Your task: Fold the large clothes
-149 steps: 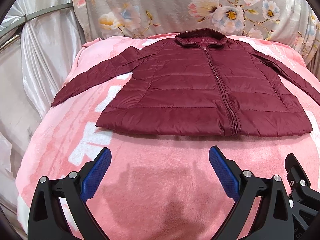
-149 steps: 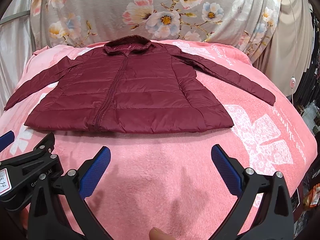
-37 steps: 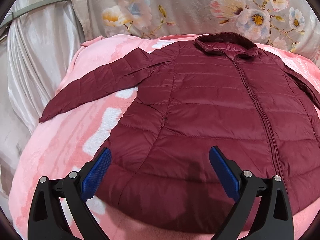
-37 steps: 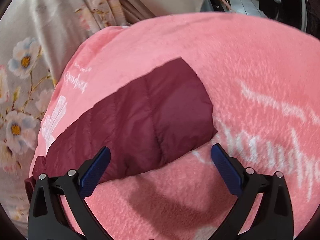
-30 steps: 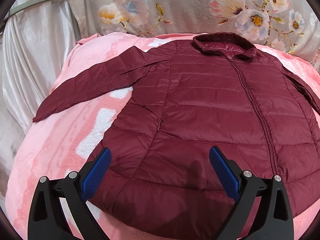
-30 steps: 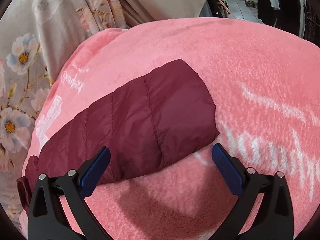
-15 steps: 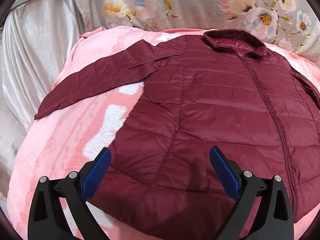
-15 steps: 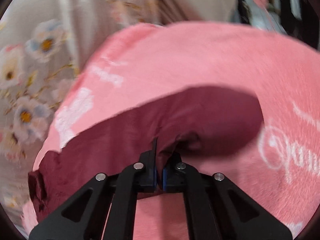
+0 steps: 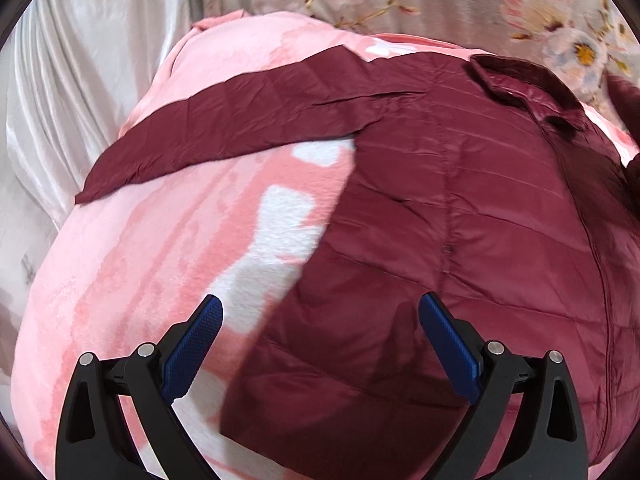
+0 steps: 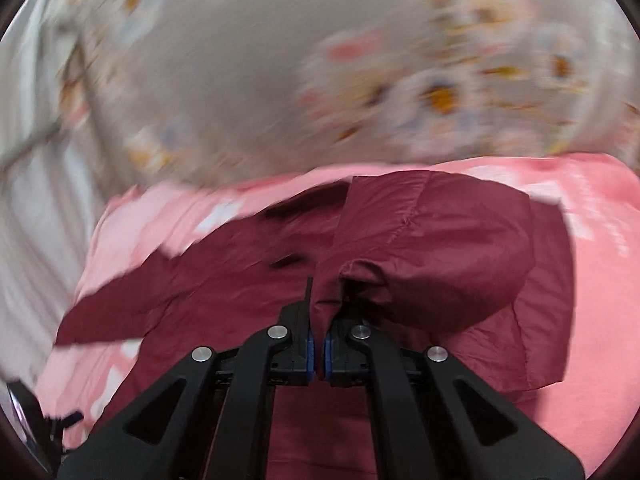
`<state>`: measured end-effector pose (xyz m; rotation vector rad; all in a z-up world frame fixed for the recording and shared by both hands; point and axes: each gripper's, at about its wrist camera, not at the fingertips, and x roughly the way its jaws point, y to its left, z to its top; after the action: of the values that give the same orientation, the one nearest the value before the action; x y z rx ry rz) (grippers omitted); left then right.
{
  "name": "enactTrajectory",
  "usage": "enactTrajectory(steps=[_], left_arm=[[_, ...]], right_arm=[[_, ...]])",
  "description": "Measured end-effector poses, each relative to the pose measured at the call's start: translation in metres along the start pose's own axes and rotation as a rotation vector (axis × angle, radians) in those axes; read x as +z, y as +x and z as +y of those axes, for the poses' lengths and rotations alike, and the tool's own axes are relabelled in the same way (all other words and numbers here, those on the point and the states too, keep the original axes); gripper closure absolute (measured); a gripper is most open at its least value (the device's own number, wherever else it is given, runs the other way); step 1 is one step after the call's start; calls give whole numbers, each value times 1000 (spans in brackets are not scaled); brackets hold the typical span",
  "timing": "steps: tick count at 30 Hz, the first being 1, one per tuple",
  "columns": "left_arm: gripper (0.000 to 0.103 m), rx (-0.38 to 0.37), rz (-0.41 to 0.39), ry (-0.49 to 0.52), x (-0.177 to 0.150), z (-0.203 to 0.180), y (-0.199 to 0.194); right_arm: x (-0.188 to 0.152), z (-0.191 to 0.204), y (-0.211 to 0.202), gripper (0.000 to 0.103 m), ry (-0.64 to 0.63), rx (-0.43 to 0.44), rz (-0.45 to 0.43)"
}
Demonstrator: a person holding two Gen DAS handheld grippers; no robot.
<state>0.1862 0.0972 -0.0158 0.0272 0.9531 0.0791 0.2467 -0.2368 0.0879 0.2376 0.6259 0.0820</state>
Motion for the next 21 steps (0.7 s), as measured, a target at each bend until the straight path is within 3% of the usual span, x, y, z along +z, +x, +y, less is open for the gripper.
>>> enactTrajectory(steps=[3,6,9,11,15,18,21], left_arm=[[6,-24,17,-30,5,12,5],[6,-66,17,-55,12,20,6],[7,-158,14,-90,26,23,4],[7,-227,13,-114,38,22,3],[7,-377,19,-150,63,5,3],[7,-441,33,-144,78,-18,9],[7,-480,64,-134,90,-39,22]], right_arm=[[-30,54,25,101,-95,53,78],[-53,84,44,93,-149,90,138],[-61,95,36,70,-152,162,135],[-55,88,19,60,-126,205,89],[-32,48,-22,57,16,249,-18],[-25,3,-43,57,118,189,-55],[-25,-44,-53,57,174,49,-62]])
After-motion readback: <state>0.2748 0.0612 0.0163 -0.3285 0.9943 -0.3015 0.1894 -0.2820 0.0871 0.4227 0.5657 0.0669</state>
